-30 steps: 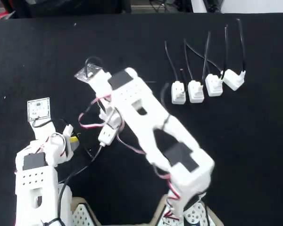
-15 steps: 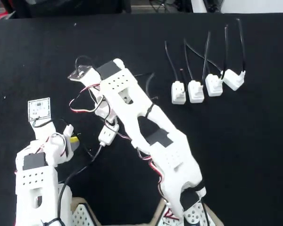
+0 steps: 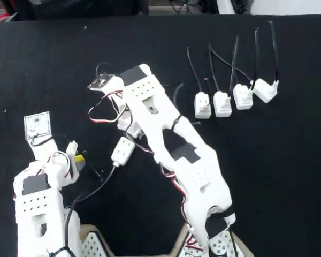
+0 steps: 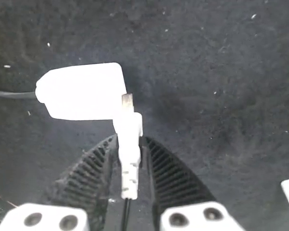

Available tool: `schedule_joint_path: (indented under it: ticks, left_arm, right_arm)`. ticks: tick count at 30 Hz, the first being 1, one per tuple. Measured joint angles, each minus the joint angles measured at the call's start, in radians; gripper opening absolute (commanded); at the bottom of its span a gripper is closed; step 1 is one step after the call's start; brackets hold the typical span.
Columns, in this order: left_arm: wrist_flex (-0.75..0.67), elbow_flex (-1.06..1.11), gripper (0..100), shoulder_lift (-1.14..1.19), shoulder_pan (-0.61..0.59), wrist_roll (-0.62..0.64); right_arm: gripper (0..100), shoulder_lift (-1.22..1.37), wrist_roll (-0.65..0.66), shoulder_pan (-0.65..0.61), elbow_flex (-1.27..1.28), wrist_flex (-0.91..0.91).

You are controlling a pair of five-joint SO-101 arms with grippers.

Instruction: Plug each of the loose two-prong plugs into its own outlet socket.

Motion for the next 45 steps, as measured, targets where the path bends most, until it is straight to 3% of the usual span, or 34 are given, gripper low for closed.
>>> schedule_joint_path:
  ticks: [11,45]
  left_arm:
    - [0.000,0.000,29,0.000,-0.012,0.000]
    - [0.000,0.000,29,0.000,-0.014,0.000]
  right_arm:
    - [1.1,-0.173,0.017,-0.064,0.138,0.000]
    - [1.1,-0.025,0.124,-0.064,0.005,0.000]
